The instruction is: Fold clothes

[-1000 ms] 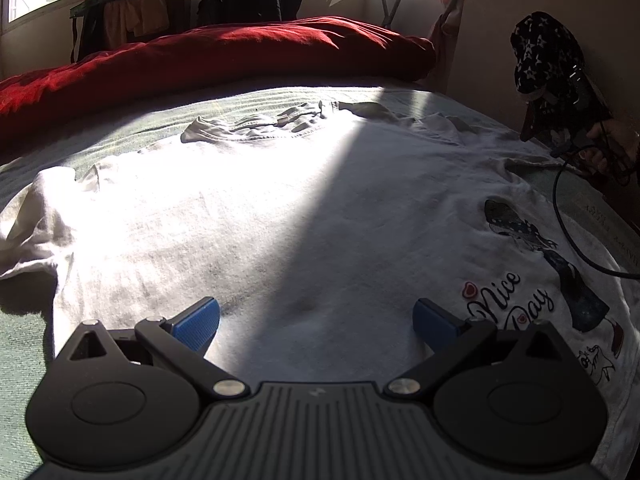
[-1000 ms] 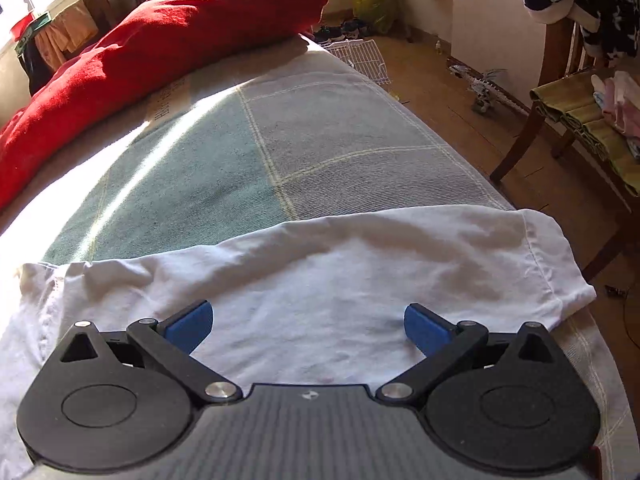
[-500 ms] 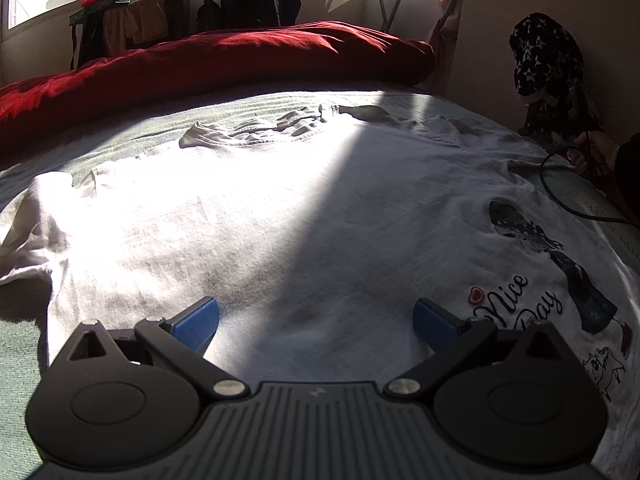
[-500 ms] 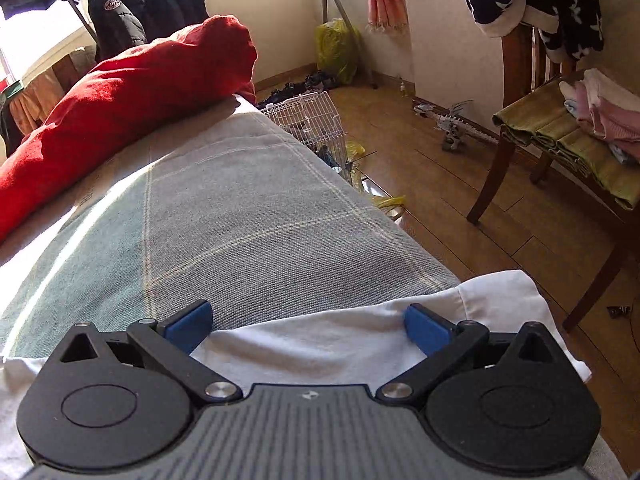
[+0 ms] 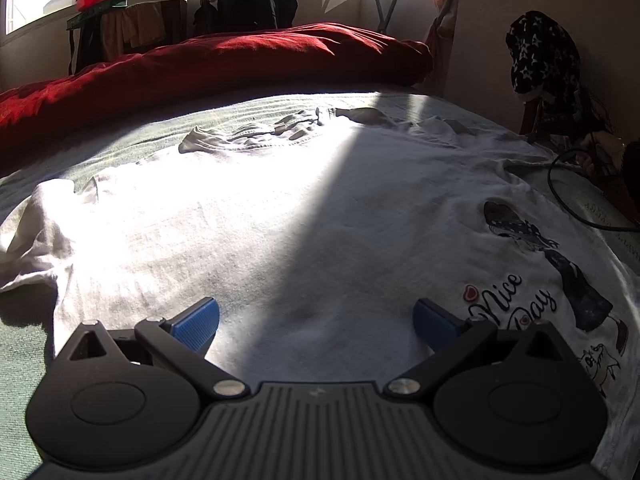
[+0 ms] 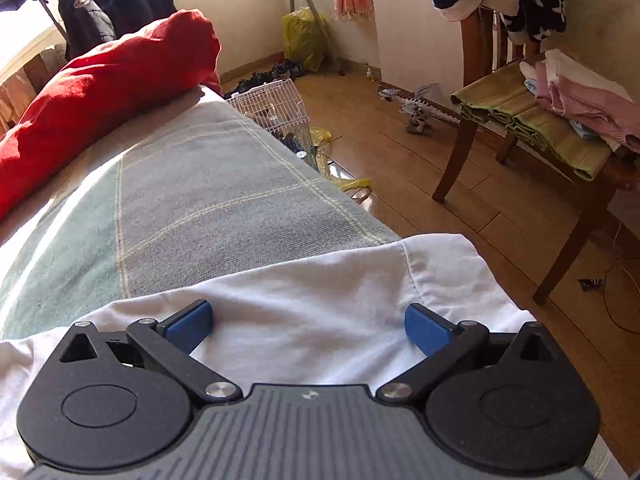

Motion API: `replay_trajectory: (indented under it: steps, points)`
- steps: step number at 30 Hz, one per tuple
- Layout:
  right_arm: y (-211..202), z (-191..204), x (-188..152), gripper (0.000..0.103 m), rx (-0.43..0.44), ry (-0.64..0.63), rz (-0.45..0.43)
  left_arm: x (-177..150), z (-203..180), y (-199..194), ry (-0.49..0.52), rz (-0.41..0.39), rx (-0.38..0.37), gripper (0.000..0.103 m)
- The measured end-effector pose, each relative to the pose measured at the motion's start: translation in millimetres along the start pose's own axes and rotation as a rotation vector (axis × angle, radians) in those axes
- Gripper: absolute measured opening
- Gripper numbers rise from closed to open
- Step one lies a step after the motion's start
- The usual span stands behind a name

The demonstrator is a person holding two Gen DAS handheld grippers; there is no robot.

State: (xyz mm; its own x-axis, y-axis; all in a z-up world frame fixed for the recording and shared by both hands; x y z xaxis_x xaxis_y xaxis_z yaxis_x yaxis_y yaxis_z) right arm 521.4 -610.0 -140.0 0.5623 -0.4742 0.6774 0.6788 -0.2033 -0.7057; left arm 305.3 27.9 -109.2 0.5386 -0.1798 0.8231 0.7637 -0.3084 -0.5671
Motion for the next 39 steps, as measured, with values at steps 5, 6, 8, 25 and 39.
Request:
replay_trajectory:
  steps: [5, 6, 8, 25, 39]
  points:
    - [-37.7, 55.2, -10.2, 0.103, 0.121, -0.097, 0.063, 7.1, -6.4, -14.9, 0.035, -0.042, -0.014, 0.102]
    - [-48.7, 72.2, -17.4, 0.103, 0.166, -0.161, 0.086, 8.5, -6.3, -18.1, 0.032, -0.050, -0.020, 0.102]
    - [-64.5, 102.8, -34.0, 0.103, 0.203, -0.265, 0.114, 10.9, -5.7, -23.6, 0.026, -0.068, -0.029, 0.102]
    - [-103.8, 187.5, -96.0, 0.103, 0.142, -0.520, 0.234, 14.6, 10.1, -38.7, -0.014, -0.086, -0.011, 0.102]
    - [-10.6, 267.4, -74.7, 0.103, 0.090, -0.490, 0.148, 8.7, 25.1, -22.4, -0.049, -0.044, 0.020, 0.102]
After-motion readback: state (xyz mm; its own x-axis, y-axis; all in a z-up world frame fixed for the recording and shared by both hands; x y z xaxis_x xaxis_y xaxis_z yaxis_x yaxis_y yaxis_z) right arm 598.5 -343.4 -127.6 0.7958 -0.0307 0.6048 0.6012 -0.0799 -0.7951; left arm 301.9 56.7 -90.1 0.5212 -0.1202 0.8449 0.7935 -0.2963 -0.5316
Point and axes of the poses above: each gripper's, at about its wrist camera, not at the fingertips, and y roughly the way its jaws point, z to its left, x to its top, the point moved 4 cm from there along y, roughly the way its jaws point, and after that the axes turned 5 degrees about -z, right-handed, at the moved point
